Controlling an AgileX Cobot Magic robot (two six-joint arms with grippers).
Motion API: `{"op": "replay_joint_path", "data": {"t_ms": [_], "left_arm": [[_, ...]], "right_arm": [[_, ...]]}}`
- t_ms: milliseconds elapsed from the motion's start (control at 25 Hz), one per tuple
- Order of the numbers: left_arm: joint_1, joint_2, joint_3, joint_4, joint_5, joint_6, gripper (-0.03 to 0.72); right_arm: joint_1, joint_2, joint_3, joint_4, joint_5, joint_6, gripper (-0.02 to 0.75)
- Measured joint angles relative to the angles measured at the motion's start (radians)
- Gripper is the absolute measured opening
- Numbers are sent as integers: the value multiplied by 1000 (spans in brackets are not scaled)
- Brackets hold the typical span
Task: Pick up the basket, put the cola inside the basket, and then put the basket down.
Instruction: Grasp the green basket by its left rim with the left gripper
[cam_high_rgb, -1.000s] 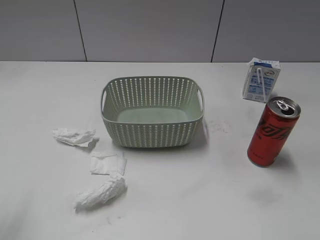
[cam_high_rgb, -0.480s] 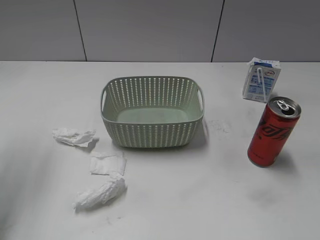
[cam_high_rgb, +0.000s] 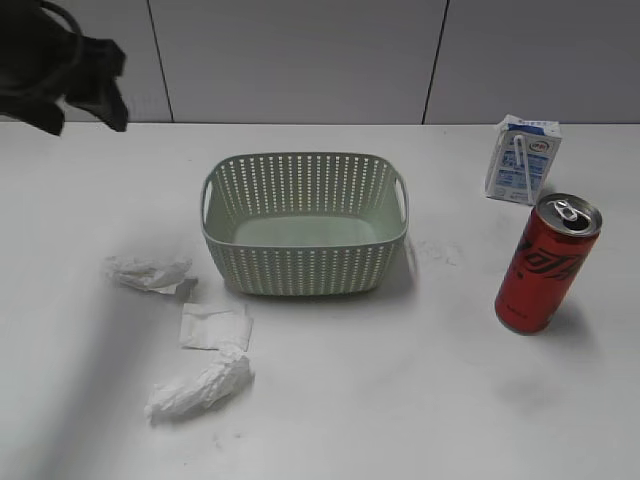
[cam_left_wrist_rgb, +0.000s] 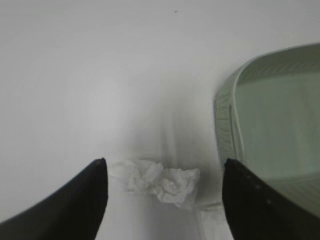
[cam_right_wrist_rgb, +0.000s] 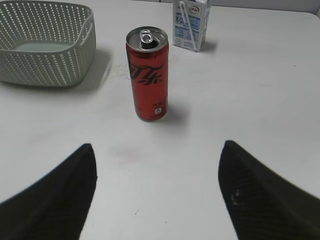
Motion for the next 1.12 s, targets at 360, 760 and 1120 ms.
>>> {"op": "replay_joint_path", "data": {"t_ms": [360, 760, 1120], "left_arm": [[-156, 315, -275, 81, 129, -141, 524], [-194, 498, -378, 100, 204, -239, 513], [-194, 504, -383, 100, 215, -301, 277]], "right_arm": [[0, 0, 0, 0, 0, 0, 572], [0, 0, 0, 0, 0, 0, 572], [0, 0, 0, 0, 0, 0, 572]]}}
